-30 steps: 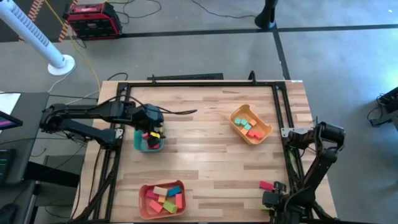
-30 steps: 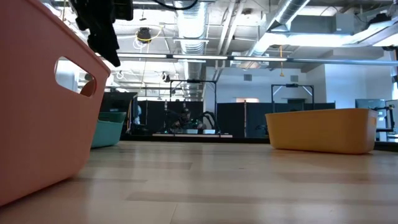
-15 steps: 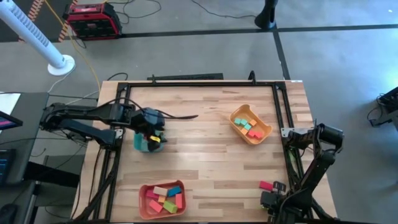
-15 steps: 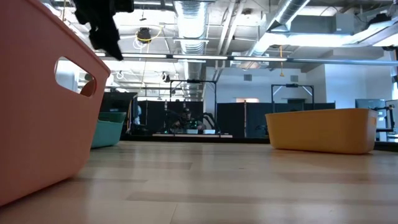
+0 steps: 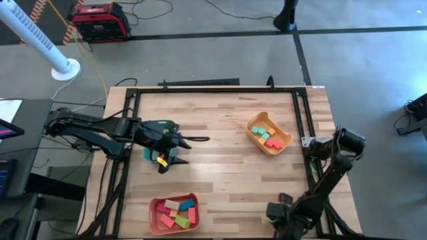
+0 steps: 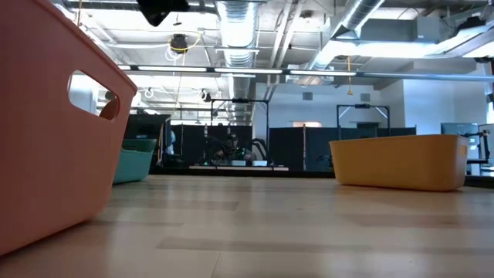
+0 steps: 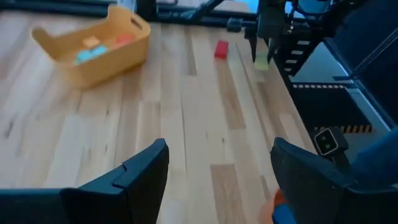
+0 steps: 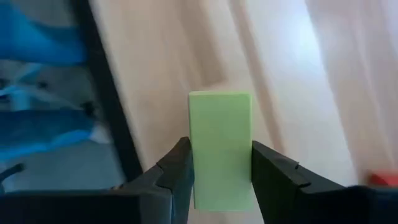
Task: Sort blocks by size
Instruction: Put the thin light green rectangular block into the green bin, then put the thin red rectangular block into the green bin
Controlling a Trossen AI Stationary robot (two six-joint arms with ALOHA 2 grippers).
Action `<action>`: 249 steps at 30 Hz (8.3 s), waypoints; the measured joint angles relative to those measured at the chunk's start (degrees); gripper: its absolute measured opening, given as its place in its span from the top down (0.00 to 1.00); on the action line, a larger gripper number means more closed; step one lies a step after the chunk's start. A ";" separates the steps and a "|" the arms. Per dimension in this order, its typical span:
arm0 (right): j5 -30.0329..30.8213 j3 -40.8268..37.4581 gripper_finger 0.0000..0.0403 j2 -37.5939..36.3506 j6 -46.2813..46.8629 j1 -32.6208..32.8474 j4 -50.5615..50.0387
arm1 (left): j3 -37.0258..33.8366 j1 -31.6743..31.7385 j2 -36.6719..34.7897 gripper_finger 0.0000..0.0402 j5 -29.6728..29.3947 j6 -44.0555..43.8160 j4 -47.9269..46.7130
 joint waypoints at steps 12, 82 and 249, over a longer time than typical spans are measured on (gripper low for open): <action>-0.86 0.12 0.60 -9.08 -19.43 -14.40 11.72 | 0.00 -1.80 0.02 0.33 -1.37 3.53 1.20; -29.04 0.16 0.59 -10.73 -20.73 -49.44 49.75 | 0.00 -10.12 11.78 0.41 -6.29 23.61 26.52; 2.22 1.93 0.42 -2.31 13.35 5.65 -26.03 | -4.59 7.55 -0.52 0.52 -10.96 -12.31 -36.98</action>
